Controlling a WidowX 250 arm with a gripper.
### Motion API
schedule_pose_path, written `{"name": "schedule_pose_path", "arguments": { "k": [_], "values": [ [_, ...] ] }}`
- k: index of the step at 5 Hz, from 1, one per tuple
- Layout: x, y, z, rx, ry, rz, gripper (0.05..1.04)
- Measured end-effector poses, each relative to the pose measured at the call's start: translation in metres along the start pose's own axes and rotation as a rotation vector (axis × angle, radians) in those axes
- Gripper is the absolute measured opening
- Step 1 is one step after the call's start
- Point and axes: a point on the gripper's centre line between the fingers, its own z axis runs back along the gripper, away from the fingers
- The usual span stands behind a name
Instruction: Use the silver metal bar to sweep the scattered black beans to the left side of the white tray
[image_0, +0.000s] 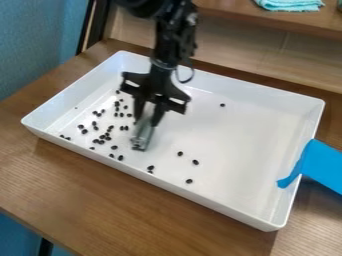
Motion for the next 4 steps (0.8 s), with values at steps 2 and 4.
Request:
{"name": "schedule_pose_path", "arguments": {
  "k": [2, 4],
  "values": [
    [0.009, 0.080, -0.025, 0.024, 0.004, 0.009, 0.339],
    [0.016, 0.121, -0.037, -0.019, -0.032, -0.074, 0.340]
  ]
}}
